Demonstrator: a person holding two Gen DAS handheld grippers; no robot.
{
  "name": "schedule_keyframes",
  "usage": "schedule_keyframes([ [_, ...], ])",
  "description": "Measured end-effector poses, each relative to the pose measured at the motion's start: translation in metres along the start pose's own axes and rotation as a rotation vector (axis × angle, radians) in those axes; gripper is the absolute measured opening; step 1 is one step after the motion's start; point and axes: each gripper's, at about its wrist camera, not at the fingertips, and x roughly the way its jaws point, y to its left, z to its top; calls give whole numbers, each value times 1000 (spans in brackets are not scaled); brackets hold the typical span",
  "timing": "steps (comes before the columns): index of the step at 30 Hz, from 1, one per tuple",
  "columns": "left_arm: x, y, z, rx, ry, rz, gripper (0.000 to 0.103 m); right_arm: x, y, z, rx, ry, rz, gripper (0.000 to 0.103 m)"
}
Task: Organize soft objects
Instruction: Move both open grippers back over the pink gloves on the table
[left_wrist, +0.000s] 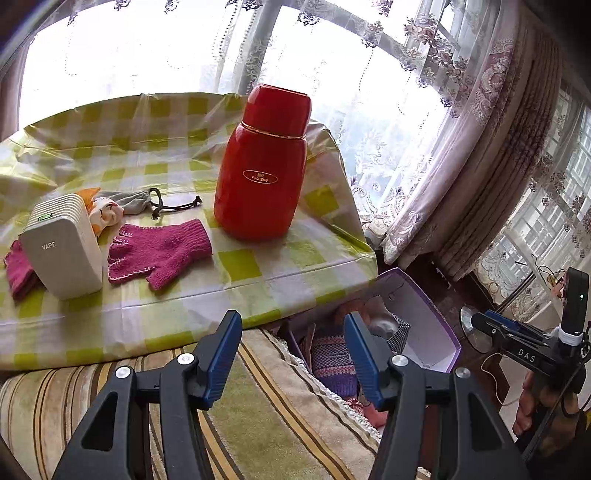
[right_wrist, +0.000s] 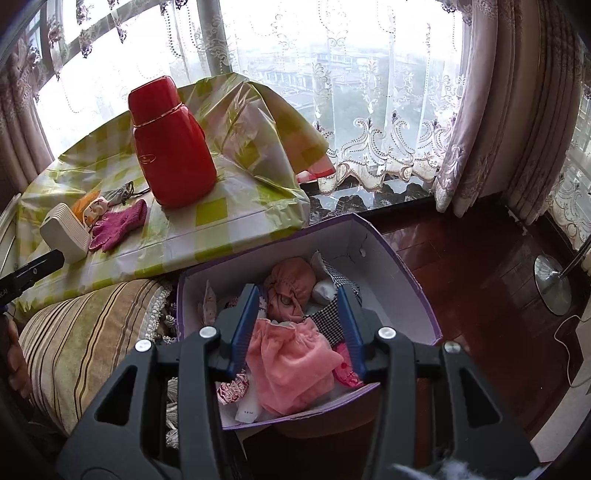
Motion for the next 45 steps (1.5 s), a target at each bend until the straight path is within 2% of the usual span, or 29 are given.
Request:
schedule_keyframes([
  [13, -23, 72, -15, -107, -13, 144, 59, 24, 84, 2, -144, 26, 125, 48],
  [23, -42, 147, -24, -245, -10, 280, 59, 38, 141, 8, -248, 17, 208, 48],
  [34, -57, 237, -29, -436, -26, 405, 59, 79, 197, 16, -348, 84, 270, 48],
  [40, -56, 270, -25, -488, -25, 439, 59, 104, 227, 25, -386, 120, 299, 48],
  [42, -55, 280, -23, -505, -28, 446, 59, 114, 237, 27, -405, 131, 303, 50],
  [44, -53, 289, -21, -517, -26, 450, 59, 122, 247, 30, -422, 138, 304, 62],
  [45, -51, 293, -20, -524, -25, 451, 59, 127, 251, 31, -429, 139, 302, 64],
])
